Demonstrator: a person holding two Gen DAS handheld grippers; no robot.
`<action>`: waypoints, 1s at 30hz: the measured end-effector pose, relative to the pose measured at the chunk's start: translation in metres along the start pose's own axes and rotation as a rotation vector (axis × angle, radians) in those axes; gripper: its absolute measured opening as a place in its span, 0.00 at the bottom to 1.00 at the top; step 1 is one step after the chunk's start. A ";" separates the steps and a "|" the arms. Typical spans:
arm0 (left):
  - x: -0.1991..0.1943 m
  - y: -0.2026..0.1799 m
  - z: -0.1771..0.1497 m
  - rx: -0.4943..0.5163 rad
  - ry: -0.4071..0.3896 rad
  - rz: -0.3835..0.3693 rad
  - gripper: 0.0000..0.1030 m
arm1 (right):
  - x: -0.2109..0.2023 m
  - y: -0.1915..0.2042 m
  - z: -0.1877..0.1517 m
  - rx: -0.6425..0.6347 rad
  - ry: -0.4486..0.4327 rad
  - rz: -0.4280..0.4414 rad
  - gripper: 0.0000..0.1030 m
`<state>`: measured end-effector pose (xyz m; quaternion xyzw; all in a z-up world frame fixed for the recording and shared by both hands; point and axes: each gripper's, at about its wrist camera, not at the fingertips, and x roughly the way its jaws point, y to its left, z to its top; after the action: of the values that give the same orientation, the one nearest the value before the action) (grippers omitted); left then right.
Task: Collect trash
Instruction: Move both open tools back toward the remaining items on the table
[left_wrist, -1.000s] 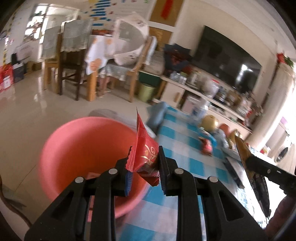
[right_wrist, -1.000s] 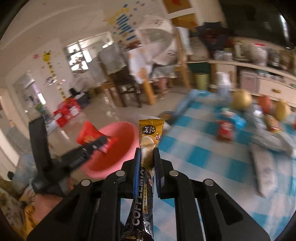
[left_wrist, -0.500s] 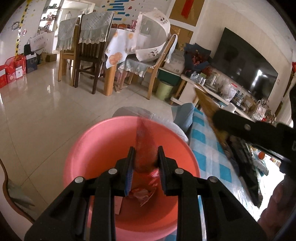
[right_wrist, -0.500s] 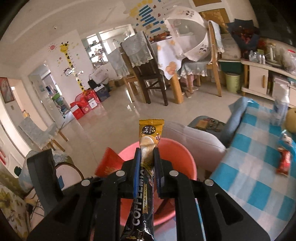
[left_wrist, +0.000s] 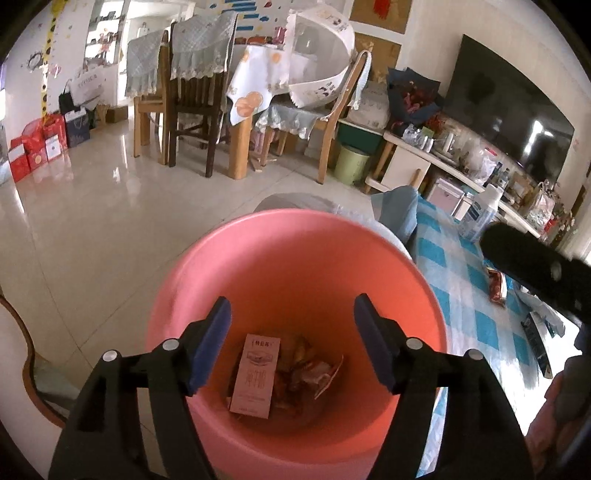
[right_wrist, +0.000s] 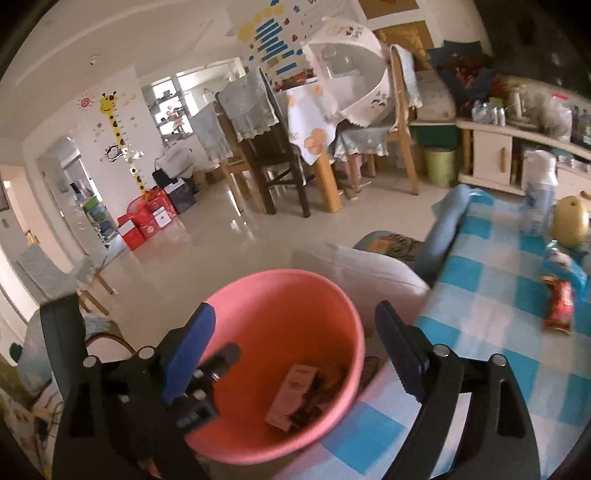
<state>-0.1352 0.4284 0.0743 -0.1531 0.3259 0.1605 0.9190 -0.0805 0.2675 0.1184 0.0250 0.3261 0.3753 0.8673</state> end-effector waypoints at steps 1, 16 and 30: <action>-0.003 -0.003 -0.001 0.009 -0.006 0.003 0.70 | -0.006 -0.002 -0.004 -0.004 -0.002 -0.015 0.86; -0.041 -0.084 -0.015 0.178 -0.035 -0.108 0.71 | -0.092 -0.043 -0.055 -0.063 -0.033 -0.143 0.90; -0.062 -0.155 -0.033 0.277 -0.038 -0.169 0.71 | -0.158 -0.093 -0.075 0.010 -0.098 -0.206 0.90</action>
<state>-0.1377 0.2639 0.1174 -0.0488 0.3134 0.0391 0.9476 -0.1455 0.0798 0.1188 0.0142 0.2860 0.2811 0.9160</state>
